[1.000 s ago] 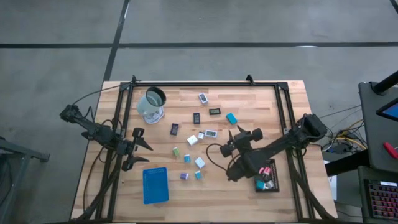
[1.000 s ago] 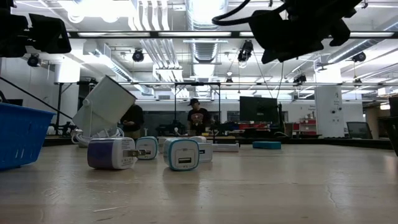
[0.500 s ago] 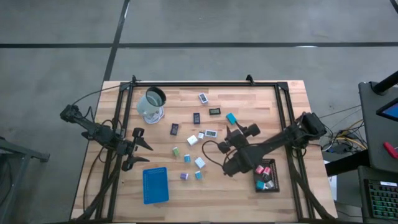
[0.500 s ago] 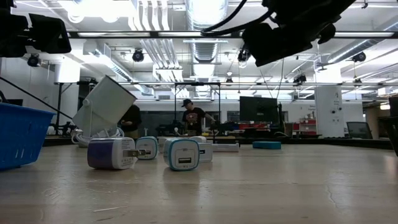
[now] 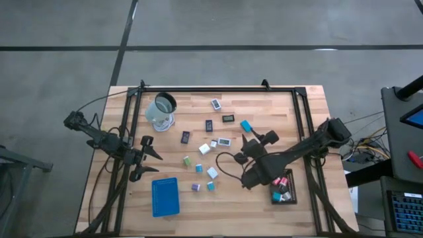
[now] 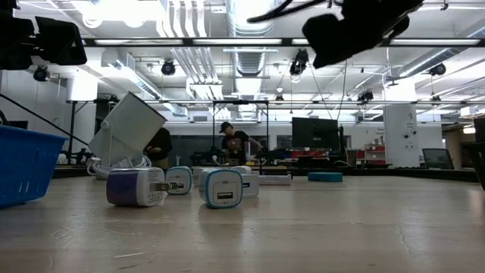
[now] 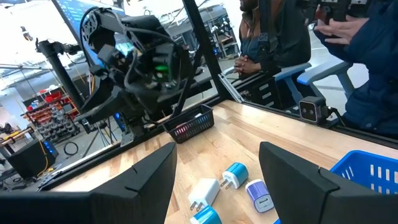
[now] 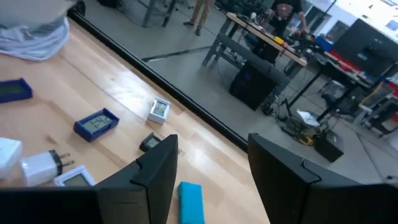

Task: Pick & Place Office items
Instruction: Put the bottom light blue charger adapter into the black bin

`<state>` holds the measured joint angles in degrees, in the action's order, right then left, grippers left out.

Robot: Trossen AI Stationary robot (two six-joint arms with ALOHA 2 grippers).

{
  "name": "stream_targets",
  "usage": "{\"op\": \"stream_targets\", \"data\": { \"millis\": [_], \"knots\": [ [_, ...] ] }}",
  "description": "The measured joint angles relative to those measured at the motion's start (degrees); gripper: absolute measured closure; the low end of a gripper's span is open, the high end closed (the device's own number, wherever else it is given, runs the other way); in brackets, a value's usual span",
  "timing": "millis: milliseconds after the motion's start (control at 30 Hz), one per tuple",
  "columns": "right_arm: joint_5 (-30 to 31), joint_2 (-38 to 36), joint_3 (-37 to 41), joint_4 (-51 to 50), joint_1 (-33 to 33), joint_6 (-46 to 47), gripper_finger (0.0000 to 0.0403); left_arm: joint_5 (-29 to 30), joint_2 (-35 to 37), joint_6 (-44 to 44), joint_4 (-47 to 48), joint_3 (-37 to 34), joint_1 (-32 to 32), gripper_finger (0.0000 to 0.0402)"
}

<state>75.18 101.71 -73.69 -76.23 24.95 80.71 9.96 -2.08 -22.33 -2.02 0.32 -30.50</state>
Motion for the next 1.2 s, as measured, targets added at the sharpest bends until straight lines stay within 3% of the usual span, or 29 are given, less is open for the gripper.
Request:
{"op": "stream_targets", "data": {
  "millis": [600,767,967,1200],
  "knots": [
    [-1.03,-4.28,-0.07,7.43,0.93,-5.10,0.0216,0.02,-0.01,0.02,0.00,-0.02,0.00,0.0168],
    [-3.99,-4.43,-0.11,13.69,2.36,-11.57,0.0216,0.02,0.00,0.01,0.00,0.00,-0.01,0.0168],
    [-4.08,-4.21,0.10,18.84,2.64,-12.65,0.0216,0.02,-0.01,0.00,0.00,-0.01,0.00,0.0168],
    [-6.89,-4.19,3.50,36.21,2.84,-24.53,0.0216,0.02,0.00,0.02,-0.02,0.00,0.00,0.0168]
  ]
}}
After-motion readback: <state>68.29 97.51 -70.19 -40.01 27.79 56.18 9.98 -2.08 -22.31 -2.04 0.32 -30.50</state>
